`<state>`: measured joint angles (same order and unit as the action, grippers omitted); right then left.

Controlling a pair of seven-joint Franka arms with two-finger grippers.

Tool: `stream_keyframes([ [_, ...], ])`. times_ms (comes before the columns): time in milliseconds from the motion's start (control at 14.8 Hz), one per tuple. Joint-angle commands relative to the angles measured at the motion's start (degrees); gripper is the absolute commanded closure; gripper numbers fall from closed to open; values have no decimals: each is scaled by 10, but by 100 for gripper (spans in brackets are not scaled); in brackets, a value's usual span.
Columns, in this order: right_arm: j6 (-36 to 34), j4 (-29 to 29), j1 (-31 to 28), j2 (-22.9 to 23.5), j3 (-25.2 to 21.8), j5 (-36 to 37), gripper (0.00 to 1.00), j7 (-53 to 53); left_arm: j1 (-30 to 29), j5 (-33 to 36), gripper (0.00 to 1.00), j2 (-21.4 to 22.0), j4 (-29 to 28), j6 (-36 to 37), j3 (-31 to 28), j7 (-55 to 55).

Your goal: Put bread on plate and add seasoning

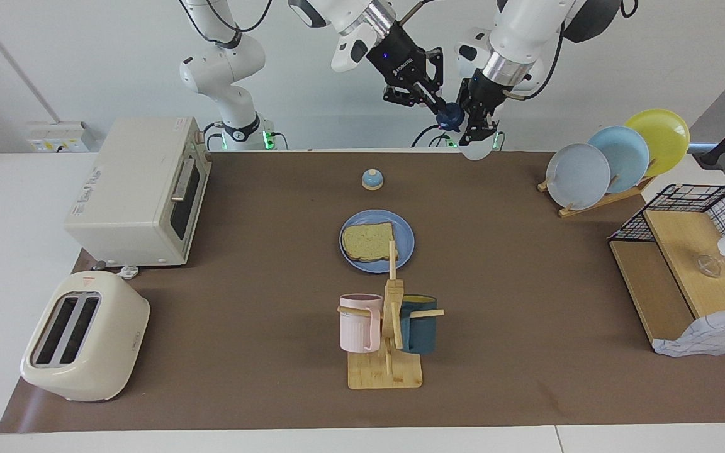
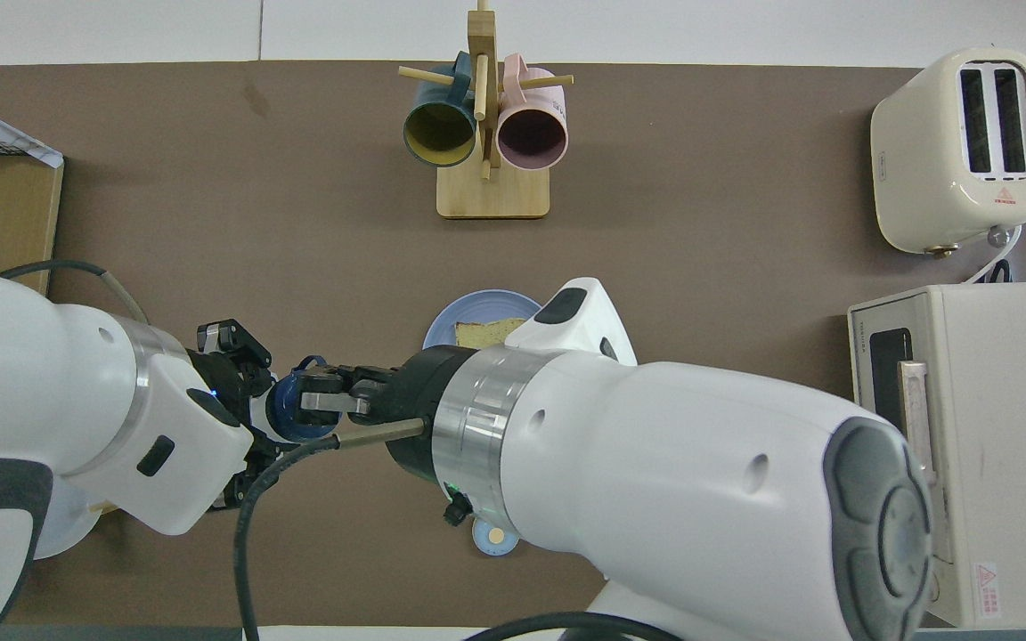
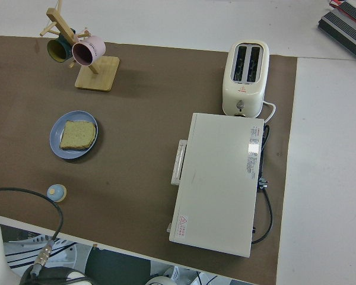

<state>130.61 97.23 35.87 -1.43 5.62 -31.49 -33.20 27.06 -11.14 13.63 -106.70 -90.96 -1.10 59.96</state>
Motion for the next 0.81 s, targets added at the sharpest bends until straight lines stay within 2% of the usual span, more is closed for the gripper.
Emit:
stream_keyframes([
  [0, -5, -34, -22, 10, -1, 6, 100, -7, 2, -3, 56, 15, -24, 5, -5, 5],
  [473, -7, -32, -18, 9, -1, 17, 100, -5, 2, -3, 60, 16, -24, 9, -5, 4],
  [743, -25, -31, -23, 8, -1, 34, 100, 30, 2, -3, 61, 15, -24, 9, -5, 3],
])
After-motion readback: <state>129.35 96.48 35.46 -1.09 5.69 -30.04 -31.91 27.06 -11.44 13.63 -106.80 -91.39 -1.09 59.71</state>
